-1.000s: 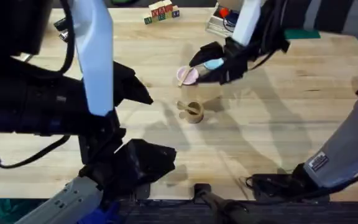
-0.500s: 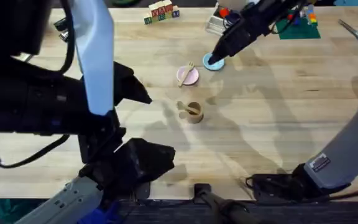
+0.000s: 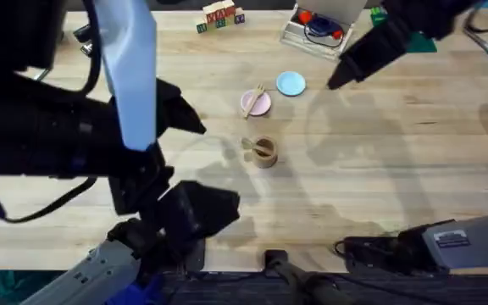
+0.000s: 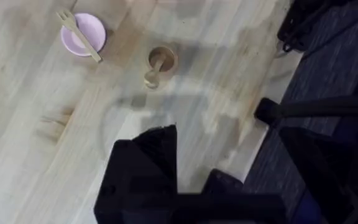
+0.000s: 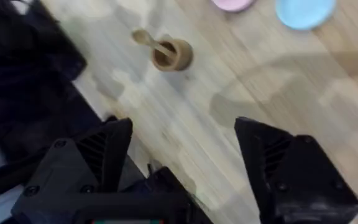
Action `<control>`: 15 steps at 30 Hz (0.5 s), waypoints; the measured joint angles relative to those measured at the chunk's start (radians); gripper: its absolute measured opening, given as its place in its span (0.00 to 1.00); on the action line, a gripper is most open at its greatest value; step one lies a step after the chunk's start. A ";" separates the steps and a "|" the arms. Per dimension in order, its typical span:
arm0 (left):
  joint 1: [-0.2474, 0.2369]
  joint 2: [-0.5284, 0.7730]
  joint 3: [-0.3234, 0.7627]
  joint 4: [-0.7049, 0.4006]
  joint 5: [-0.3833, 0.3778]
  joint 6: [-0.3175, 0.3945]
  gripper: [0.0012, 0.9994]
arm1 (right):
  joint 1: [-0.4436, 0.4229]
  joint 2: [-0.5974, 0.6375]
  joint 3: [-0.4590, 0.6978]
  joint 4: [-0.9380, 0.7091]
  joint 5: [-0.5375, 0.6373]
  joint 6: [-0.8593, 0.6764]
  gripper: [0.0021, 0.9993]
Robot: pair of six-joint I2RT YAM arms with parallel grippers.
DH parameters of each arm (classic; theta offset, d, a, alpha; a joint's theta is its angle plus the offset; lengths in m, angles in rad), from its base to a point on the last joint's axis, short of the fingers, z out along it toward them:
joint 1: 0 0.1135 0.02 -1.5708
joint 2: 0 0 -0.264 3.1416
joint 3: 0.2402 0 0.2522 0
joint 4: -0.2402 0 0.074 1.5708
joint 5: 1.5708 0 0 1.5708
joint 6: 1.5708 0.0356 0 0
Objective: Pick up a utensil and set it on the pink plate, then put the other utensil in the container.
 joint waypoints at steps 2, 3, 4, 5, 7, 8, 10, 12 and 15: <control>0.000 0.000 0.000 0.031 -0.005 -0.019 0.99 | 0.000 -0.038 0.000 0.000 0.047 0.037 0.98; 0.000 0.000 0.000 0.045 -0.008 -0.029 0.99 | 0.000 -0.061 0.000 0.000 0.073 0.057 0.98; 0.000 0.000 0.000 0.054 -0.009 -0.041 0.99 | 0.000 -0.085 0.000 0.000 0.098 0.076 0.98; 0.000 0.000 0.000 0.060 -0.012 -0.052 0.99 | 0.000 -0.107 0.000 0.000 0.122 0.093 0.98; 0.000 0.000 0.000 0.071 -0.019 -0.074 0.99 | 0.000 -0.156 0.000 0.000 0.166 0.124 0.99; 0.000 0.000 0.000 0.077 -0.022 -0.084 0.99 | -0.001 -0.183 0.000 0.000 0.186 0.139 0.99; 0.000 0.000 0.000 0.091 -0.028 -0.102 0.99 | -0.001 -0.231 0.000 0.000 0.212 0.161 1.00; 0.000 0.000 0.000 0.104 -0.032 -0.117 0.99 | -0.001 -0.277 0.000 0.000 0.228 0.175 1.00; 0.000 0.000 0.003 0.108 -0.038 -0.131 0.99 | -0.001 -0.339 0.000 0.000 0.241 0.190 1.00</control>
